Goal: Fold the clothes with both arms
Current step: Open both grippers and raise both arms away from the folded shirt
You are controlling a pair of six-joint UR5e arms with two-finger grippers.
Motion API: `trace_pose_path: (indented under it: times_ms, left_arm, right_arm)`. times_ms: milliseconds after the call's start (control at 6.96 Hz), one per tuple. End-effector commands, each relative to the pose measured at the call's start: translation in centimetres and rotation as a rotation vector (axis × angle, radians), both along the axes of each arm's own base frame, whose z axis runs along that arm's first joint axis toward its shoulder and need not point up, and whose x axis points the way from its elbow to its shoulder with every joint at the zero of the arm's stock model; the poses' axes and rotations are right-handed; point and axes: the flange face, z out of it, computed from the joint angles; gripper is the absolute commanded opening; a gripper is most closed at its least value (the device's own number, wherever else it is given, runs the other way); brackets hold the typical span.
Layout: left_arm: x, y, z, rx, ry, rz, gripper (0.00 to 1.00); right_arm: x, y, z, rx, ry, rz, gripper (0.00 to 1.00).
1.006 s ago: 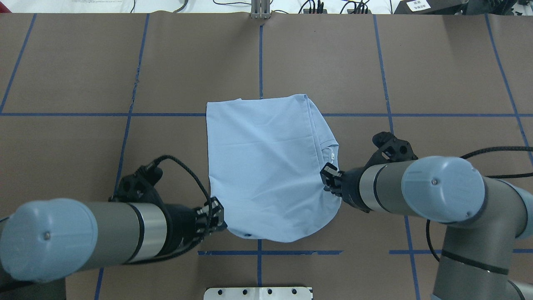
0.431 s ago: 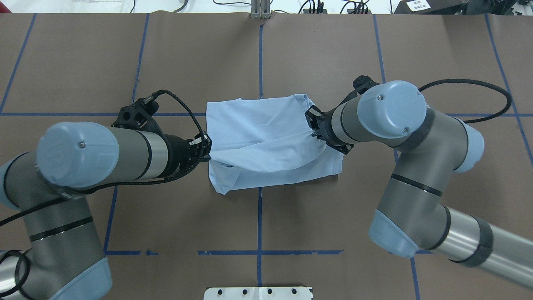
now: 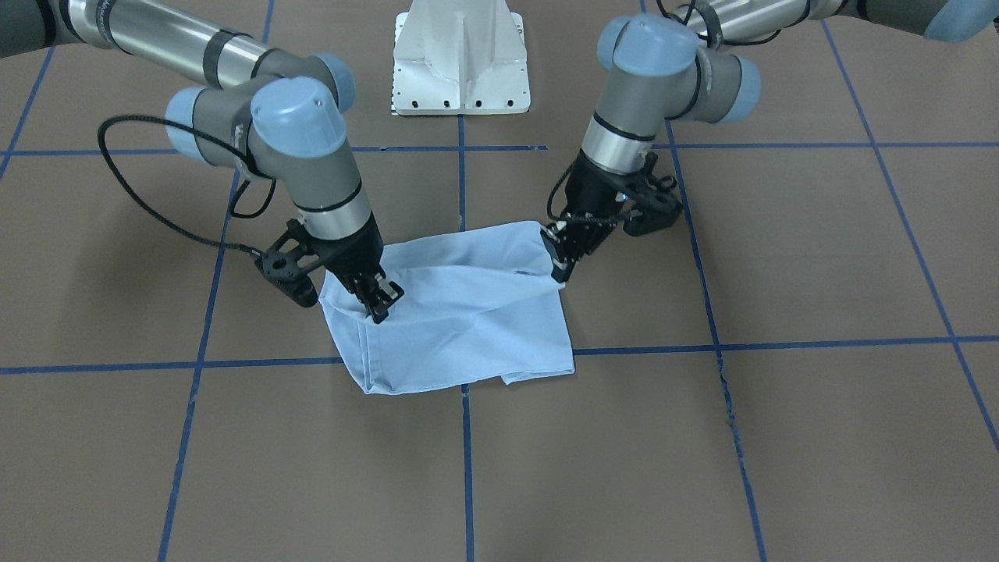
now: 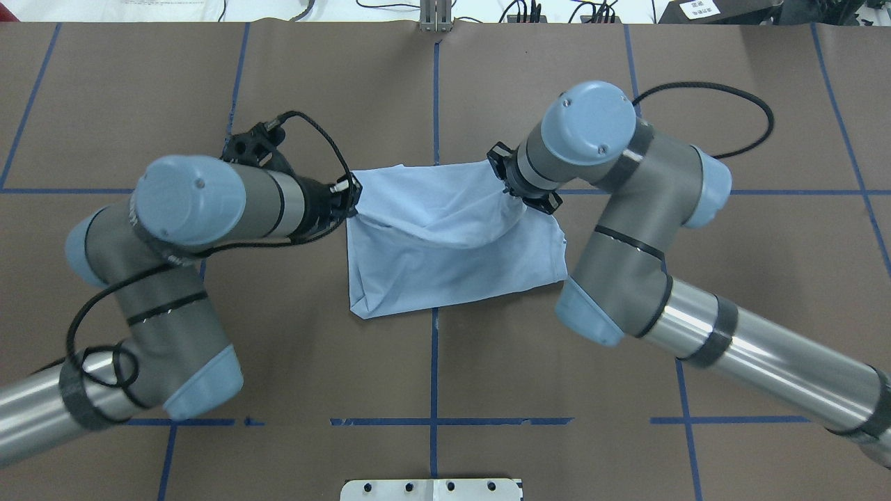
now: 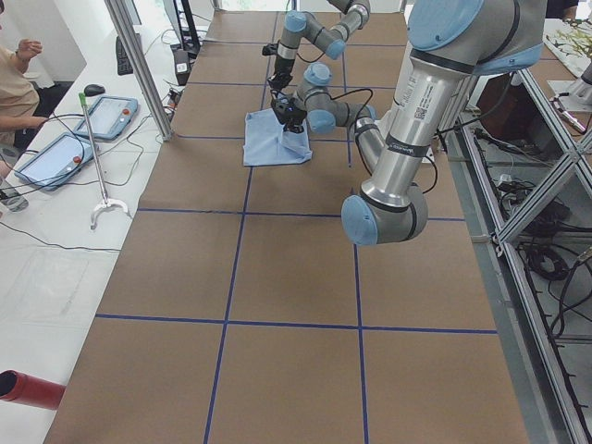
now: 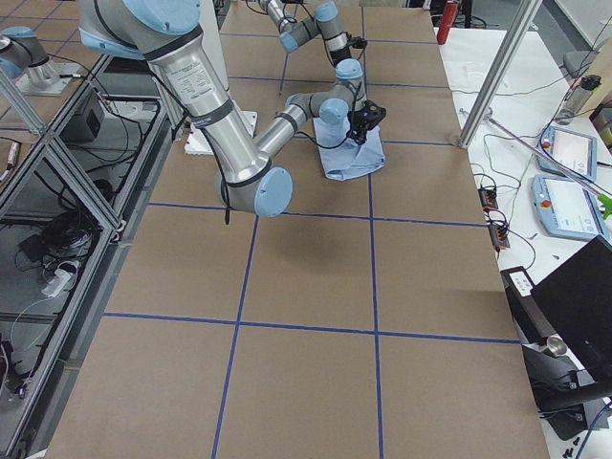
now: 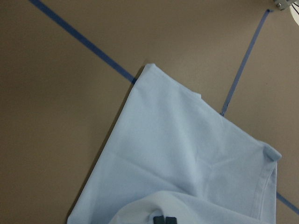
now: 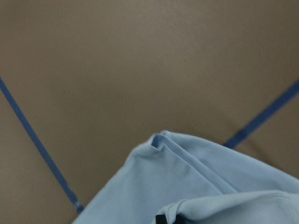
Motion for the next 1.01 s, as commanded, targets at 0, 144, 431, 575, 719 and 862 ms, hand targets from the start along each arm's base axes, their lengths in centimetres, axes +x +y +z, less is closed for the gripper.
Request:
trace_pose_path:
  times_ms: [0,144,431,575,719,862]
  left_arm:
    - [-1.9,-11.0,5.5,0.159,-0.101,-0.066,0.99]
    - [-2.2,-10.8,5.1,0.167,-0.084,-0.068,1.0]
    - [-3.9,-8.9,3.0,0.203,-0.041,-0.063,1.0]
    - [-5.4,-6.5,2.7,0.214,-0.001,0.0,1.0]
    - [-7.4,-4.0,3.7,0.226,0.014,0.074,1.0]
    - [-10.9,-2.7,4.9,0.365,-0.065,0.151,1.0]
  right_arm:
    - [0.8,-9.3,1.8,0.079,0.03,-0.071,0.93]
    - [2.2,-10.1,0.8,0.14,0.031,-0.112,1.0]
    - [3.4,-10.1,0.3,0.147,0.015,-0.113,1.0]
    - [5.0,-8.4,0.6,0.165,-0.004,-0.115,1.0]
    - [8.9,-7.4,3.4,0.161,-0.017,-0.124,1.0]
    - [12.8,-7.3,8.4,0.181,0.023,-0.157,1.0]
